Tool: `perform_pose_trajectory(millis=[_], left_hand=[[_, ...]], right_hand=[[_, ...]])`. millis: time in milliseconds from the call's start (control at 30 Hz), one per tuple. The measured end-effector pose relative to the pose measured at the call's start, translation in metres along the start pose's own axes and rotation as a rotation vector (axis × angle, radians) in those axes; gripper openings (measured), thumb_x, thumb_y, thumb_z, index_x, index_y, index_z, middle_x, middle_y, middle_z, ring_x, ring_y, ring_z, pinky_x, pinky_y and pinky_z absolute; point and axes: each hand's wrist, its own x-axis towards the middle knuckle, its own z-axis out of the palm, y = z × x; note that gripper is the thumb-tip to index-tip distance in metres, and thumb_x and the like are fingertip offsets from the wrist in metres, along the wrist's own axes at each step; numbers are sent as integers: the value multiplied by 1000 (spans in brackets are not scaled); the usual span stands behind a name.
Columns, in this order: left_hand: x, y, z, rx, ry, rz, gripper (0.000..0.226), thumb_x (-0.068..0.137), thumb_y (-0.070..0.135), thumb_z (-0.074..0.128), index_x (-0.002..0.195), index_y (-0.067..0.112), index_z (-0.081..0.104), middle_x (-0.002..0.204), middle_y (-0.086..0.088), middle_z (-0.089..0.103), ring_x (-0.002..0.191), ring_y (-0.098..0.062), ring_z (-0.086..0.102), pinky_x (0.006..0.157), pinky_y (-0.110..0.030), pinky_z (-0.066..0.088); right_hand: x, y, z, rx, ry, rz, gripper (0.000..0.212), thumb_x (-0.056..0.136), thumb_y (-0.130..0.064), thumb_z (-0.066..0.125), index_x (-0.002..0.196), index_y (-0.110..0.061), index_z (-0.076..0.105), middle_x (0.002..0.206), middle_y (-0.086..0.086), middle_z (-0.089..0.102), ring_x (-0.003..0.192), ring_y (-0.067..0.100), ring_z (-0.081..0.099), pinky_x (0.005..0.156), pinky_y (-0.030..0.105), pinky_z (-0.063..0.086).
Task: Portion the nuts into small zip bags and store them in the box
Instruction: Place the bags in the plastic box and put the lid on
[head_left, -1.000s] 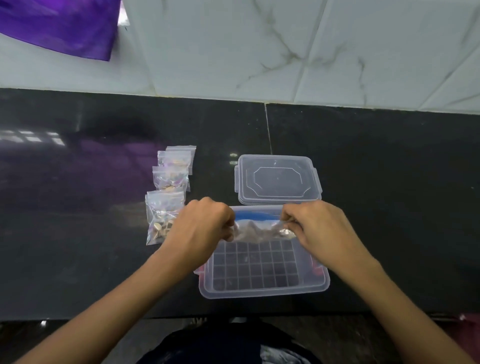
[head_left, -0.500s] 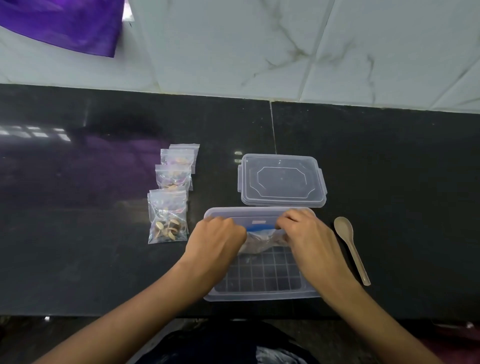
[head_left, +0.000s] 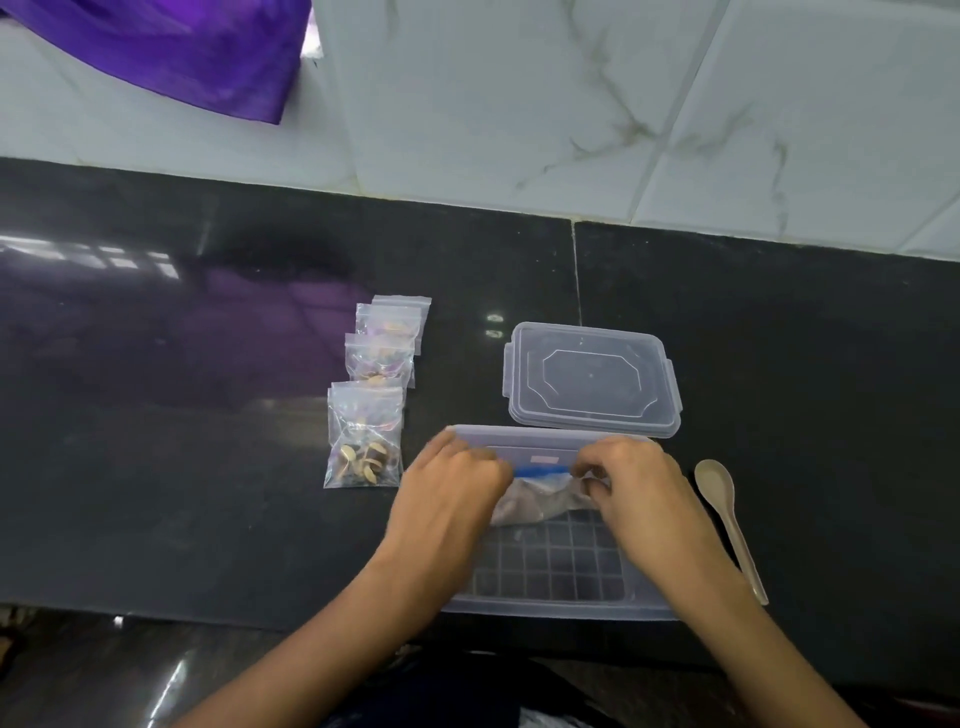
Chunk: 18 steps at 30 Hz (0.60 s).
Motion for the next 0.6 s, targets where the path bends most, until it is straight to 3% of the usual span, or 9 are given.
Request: perform_pose_trajectory(millis=[67,100,167,267,433,533,600], left_hand=[[-12,-16,-6,-173,174,-93,29,59,-1,78,80,18,72,78,3,71,71,-21,64,72,-29,53],[-19,-24,-10,-282,234,-194,27,63,1,80,82,19,73,81,5,72,72,-20,65,67,-28,51],[-32,-43,-15,-470,338,-413,21,75,9,74,93,21,73,93,7,71,85,-17,65,71,-28,47],[-43,-76,-7,-516,430,-574,22,79,12,73,99,20,71,100,5,71,94,-15,65,76,-26,43],[-43,-112,10,-590,357,-709,29,79,19,76,106,13,68,109,0,69,98,-17,63,81,-31,46],[-36,-129,23,-675,272,-773,49,77,27,79,119,8,62,117,-6,66,100,-21,62,83,-31,47],[-29,-137,33,-787,156,-808,64,75,29,80,127,4,54,120,-7,62,98,-18,59,82,-28,45]], right_hand=[[-13,-9,0,132,161,-78,21,92,-17,59,110,-21,68,110,-2,66,95,10,61,83,19,48],[-14,-15,1,200,242,-113,16,90,-18,62,104,-22,71,104,-4,68,88,7,61,77,15,47],[-10,-33,-1,290,296,-171,9,88,-18,65,95,-20,71,96,-5,69,80,4,60,70,7,44],[1,-66,-3,361,311,-268,9,89,-19,64,95,-19,70,94,-5,70,81,6,64,76,14,51],[31,-118,7,204,289,-306,20,93,-27,60,110,-19,64,102,-1,70,91,17,65,89,30,49],[53,-138,18,-52,232,-250,26,92,-36,58,109,-16,60,104,4,67,98,23,62,85,34,35],[65,-146,27,-99,129,-185,35,89,-44,60,108,-15,59,107,5,66,101,25,61,83,34,32]])
